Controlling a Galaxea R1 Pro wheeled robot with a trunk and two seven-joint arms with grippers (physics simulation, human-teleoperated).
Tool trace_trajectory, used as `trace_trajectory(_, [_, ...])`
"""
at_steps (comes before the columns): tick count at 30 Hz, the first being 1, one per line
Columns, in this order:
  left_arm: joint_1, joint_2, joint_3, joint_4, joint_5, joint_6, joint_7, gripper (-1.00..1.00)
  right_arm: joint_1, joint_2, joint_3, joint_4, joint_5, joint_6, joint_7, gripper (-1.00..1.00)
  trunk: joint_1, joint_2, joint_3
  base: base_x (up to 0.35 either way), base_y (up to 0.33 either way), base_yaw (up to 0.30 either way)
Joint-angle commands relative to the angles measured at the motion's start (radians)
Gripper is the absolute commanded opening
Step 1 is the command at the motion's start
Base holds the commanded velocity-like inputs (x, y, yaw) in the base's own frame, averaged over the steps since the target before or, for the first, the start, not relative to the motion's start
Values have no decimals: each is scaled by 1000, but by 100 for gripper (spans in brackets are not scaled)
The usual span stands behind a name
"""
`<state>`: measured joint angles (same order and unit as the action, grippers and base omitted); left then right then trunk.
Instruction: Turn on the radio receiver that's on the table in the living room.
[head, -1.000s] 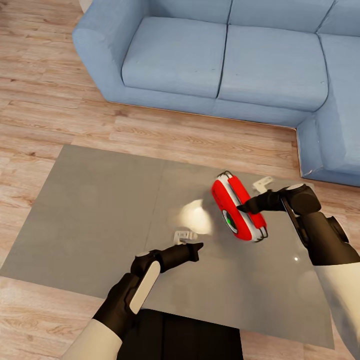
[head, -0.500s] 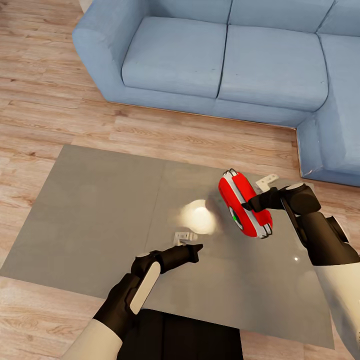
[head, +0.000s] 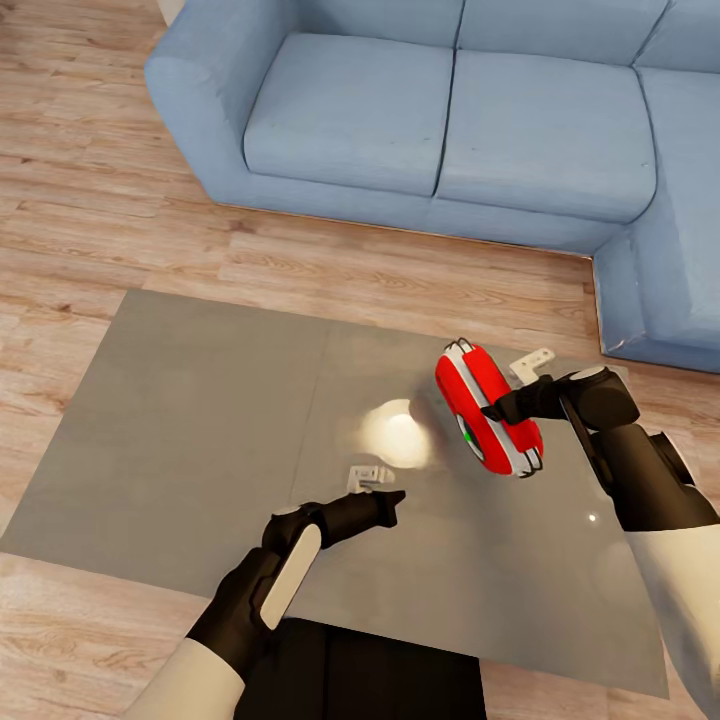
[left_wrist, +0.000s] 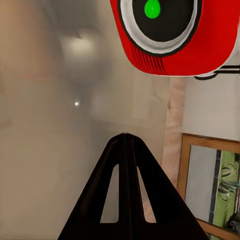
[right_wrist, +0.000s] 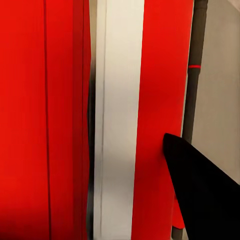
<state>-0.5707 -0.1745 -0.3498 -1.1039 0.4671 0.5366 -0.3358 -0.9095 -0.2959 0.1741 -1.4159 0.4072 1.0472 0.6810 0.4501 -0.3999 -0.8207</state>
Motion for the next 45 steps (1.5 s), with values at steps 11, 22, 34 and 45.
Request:
trace_trajectory(11, [0,2,3,-8,14,-6,0,-100,49,11,-44,45,-8,0,2,-100,0,0,0,0,0,0])
trace_trajectory(22, [0,4,3,-22,21,3,0,-100,114,9,-106,36,32,0,0,-100,0,0,0,0,0,0])
trace_trajectory(34, [1,3,2,-21,24,2,-2,-100,136,20,-229,-14,26,0,-39,-100,0,0,0,0,0,0])
trace_trajectory(45, [0,1,1,-19,25,2,-2,-100,136,90,-264,-16,24,-101,-64,-100,0,0,0,0,0,0])
